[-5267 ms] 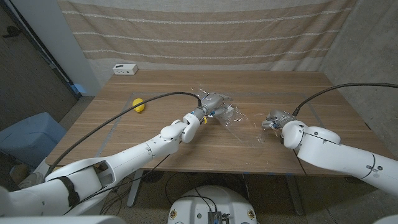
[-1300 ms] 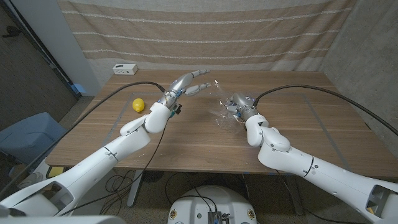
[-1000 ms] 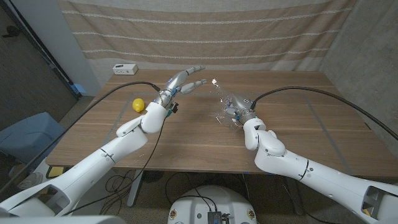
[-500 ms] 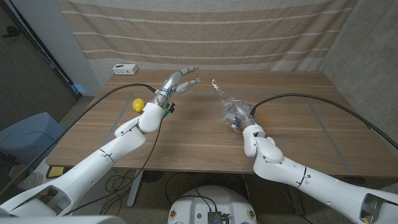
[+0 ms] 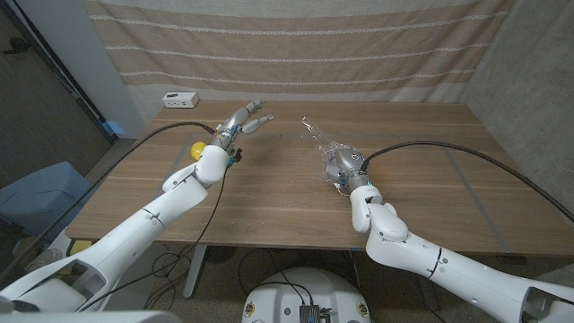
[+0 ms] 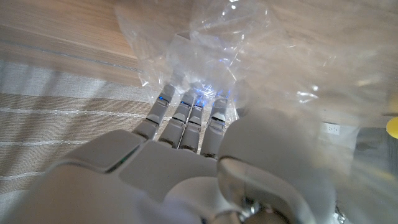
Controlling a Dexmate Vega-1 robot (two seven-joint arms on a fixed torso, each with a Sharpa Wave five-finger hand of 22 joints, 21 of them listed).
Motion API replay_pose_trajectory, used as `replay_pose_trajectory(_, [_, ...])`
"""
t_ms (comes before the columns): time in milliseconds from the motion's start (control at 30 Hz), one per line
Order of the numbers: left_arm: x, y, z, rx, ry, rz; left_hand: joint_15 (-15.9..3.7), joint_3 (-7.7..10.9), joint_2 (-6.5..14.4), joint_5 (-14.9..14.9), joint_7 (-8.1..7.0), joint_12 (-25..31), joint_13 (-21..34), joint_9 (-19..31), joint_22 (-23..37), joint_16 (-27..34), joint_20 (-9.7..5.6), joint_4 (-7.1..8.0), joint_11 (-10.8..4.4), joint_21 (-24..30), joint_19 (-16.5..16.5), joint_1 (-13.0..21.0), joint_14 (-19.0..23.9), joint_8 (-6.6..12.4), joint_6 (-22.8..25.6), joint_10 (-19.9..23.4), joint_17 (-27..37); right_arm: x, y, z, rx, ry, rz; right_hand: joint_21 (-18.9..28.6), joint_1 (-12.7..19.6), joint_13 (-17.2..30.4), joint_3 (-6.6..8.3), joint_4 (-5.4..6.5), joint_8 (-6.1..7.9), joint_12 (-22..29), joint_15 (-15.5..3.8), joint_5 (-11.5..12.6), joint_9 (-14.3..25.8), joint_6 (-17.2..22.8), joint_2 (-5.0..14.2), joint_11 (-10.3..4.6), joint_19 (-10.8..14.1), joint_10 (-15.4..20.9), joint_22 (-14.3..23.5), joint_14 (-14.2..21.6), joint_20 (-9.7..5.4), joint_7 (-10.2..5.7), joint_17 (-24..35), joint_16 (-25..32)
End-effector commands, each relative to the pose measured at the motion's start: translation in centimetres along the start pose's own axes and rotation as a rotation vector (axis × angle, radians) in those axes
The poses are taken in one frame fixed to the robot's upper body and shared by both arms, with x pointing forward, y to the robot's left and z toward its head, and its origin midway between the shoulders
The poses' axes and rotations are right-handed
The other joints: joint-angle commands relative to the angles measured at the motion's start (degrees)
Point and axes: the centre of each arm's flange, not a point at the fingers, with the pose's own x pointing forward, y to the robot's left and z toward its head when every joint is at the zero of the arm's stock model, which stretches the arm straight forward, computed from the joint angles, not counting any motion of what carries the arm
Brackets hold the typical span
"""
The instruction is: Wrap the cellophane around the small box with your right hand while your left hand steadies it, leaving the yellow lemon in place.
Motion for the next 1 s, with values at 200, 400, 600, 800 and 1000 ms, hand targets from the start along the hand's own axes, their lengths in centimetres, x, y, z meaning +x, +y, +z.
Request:
replay_pose_trajectory(200, [6.7, 0.7, -1.2, 0.069, 0.188, -0.211, 3.86, -2.72, -2.61, 0.35, 4.6, 0.16, 0.33, 0.53, 0.4, -0.44, 1.94, 0.52, 2.59, -2.44, -9.07, -4.57, -12.01, 1.3, 0.68, -7.68, 0.22, -0.6, 0.1, 0.1, 0.001, -0.013, -0.036, 0.36, 0.61, 0.13, 0.44, -0.23, -0.09, 0.32, -2.79, 0.28, -0.07, 0.67, 0.36, -0.34, 1.36, 0.55, 0.21, 1.18, -0.02, 0.77, -0.2, 0.37])
replay_pose_trajectory(400, [8.4, 0.2, 0.5, 0.042, 0.11, -0.293, 4.15, -3.12, -2.7, 0.47, 4.7, 0.32, 0.36, 0.6, 0.37, -0.4, 1.89, 0.75, 3.19, -2.58, -10.53, -5.5, -14.38, 1.76, 1.97, -8.91, 0.18, -0.5, 0.0, -0.1, -0.001, -0.013, -0.035, 0.3, 0.59, 0.08, 0.52, -0.27, -0.15, 0.34, -2.95, 0.25, -0.07, 0.92, 0.36, -0.29, 1.62, 0.73, 0.21, 1.29, -0.06, 0.86, -0.39, 0.36])
replay_pose_trajectory(600, [9.7, -0.4, 2.6, 0.032, 0.014, -0.379, 4.25, -3.12, -2.46, 0.6, 4.14, 0.46, 0.37, 0.64, 0.34, -0.21, 1.85, 0.69, 3.22, -2.46, -11.06, -5.67, -15.39, 2.13, 3.36, -9.69, 0.1, -0.3, 0.1, -0.2, 0.002, -0.015, -0.036, 0.2, 0.57, 0.05, 0.6, -0.32, -0.2, 0.34, -3.07, 0.23, -0.07, 1.12, 0.32, -0.08, 1.79, 0.87, 0.21, 1.53, 0.03, 1.01, -0.58, 0.39])
replay_pose_trajectory(800, [10.9, -1.3, 4.3, 0.032, -0.049, -0.449, 4.48, -2.94, -2.13, 0.7, 4.01, 0.81, 0.35, 0.67, 0.29, 0.05, 1.92, 0.43, 3.09, -2.25, -11.16, -5.42, -15.67, 2.43, 4.62, -9.73, 0.02, -0.2, 0.2, -0.3, 0.003, -0.014, -0.033, 0.11, 0.54, 0.01, 0.65, -0.32, -0.2, 0.33, -3.05, 0.2, -0.07, 1.47, 0.37, -0.31, 1.94, 0.97, 0.2, 1.64, 0.0, 1.13, -0.68, 0.44])
replay_pose_trajectory(1000, [11.6, -2.1, 5.4, 0.051, -0.064, -0.471, 4.78, -2.64, -1.63, 0.74, 4.92, 0.99, 0.34, 0.69, 0.25, 0.22, 2.22, 0.2, 3.39, -2.08, -11.13, -5.05, -15.68, 2.39, 4.89, -9.76, -0.03, -0.1, 0.2, -0.6, 0.003, -0.015, -0.034, 0.04, 0.57, -0.02, 0.67, -0.39, -0.19, 0.33, -3.05, 0.18, -0.06, 1.78, 0.32, -0.28, 2.1, 1.06, 0.2, 1.68, 0.03, 1.2, -0.77, 0.47])
